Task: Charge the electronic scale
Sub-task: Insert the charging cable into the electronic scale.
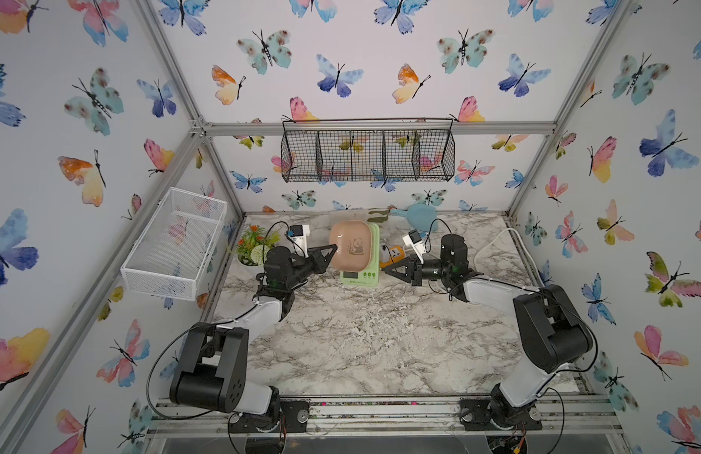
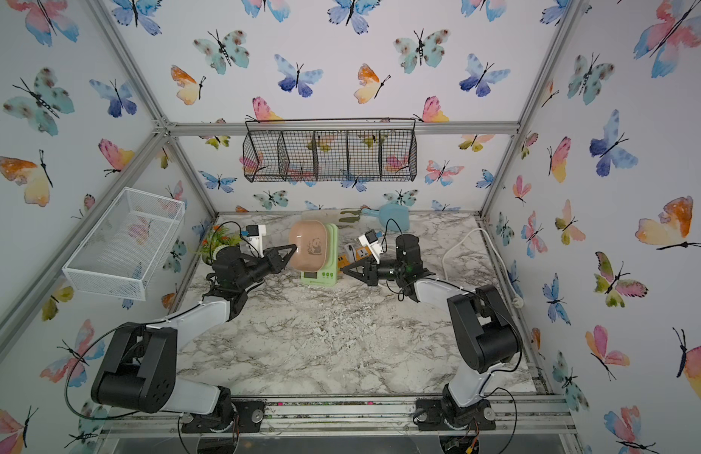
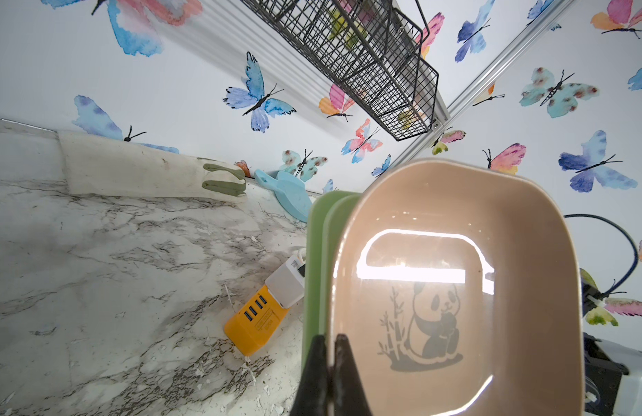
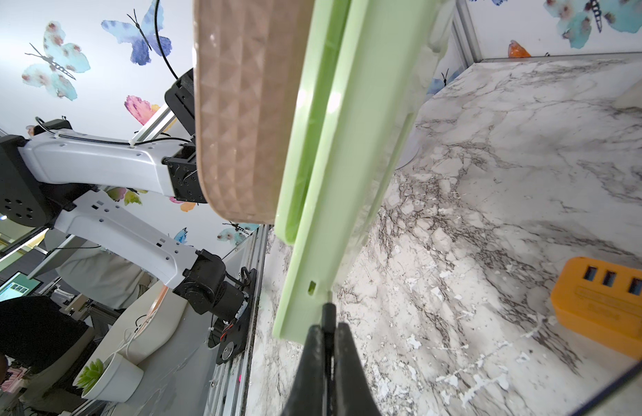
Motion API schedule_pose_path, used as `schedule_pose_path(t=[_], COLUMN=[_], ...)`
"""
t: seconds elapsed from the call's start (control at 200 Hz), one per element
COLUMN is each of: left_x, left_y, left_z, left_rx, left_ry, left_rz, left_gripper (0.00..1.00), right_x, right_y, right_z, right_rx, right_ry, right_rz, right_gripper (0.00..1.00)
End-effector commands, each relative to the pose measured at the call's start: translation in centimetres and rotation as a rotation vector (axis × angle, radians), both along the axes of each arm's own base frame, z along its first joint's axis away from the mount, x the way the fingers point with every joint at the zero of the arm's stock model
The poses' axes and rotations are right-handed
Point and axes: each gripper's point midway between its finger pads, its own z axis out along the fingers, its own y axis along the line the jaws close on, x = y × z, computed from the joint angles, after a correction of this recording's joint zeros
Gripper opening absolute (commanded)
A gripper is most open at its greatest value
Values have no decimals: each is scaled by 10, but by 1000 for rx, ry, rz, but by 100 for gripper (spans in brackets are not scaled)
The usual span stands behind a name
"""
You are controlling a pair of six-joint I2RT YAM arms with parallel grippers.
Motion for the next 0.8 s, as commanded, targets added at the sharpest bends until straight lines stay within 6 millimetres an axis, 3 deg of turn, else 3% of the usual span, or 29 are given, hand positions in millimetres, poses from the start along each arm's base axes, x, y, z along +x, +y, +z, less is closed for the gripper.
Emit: schedule_pose_path(t=[0.0, 0.791], left_x=[0, 0], left_y=[-2, 7], left_z=[24, 19], left_rx=[-34, -19], left_ry=[-89, -81], left_rz=[-25, 26], left_gripper=[0, 0], right_x=[-7, -8], right_y=[4, 1], right_z=[12, 17], right_rx=[24, -4], right_ry=[-29, -69], right_rz=[39, 19], right_gripper=[2, 2])
